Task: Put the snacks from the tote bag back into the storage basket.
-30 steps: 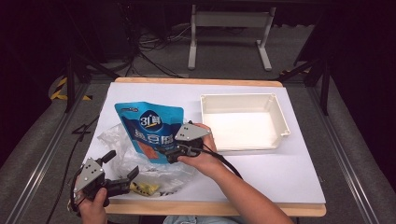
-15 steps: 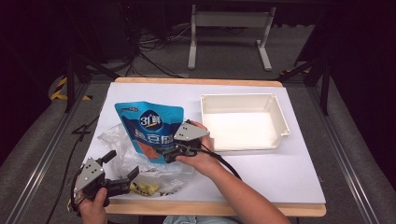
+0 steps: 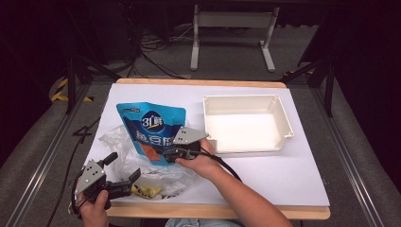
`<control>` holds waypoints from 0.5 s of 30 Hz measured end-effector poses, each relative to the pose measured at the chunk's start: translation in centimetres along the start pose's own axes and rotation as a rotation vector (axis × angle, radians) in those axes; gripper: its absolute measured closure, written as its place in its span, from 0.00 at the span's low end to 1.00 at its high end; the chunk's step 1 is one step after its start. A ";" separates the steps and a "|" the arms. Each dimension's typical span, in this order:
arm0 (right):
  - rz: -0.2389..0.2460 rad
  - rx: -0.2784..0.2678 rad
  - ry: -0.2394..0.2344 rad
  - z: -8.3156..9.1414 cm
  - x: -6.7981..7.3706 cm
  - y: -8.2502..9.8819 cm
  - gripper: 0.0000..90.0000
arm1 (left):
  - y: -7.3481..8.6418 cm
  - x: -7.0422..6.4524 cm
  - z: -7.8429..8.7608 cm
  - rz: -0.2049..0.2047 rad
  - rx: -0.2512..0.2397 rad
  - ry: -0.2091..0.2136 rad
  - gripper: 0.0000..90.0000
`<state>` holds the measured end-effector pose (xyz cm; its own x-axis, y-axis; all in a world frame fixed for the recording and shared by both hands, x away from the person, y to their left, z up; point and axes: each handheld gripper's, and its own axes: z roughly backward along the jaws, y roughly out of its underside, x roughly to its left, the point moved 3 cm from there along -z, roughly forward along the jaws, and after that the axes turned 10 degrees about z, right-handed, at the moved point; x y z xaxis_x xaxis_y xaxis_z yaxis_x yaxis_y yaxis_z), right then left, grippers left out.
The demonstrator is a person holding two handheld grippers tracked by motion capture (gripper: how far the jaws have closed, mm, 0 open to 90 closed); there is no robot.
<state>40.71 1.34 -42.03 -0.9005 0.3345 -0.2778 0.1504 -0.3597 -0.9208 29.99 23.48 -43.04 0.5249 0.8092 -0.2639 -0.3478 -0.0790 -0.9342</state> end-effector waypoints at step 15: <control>0.048 0.028 -0.006 0.3 0.3 -0.7 0.60 | 0.0 0.1 0.0 0.006 0.003 0.003 0.03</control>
<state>40.23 1.40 -41.43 -0.8949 0.3110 -0.3200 0.1825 -0.3994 -0.8984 30.02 23.51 -43.08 0.5252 0.8069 -0.2705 -0.3533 -0.0824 -0.9319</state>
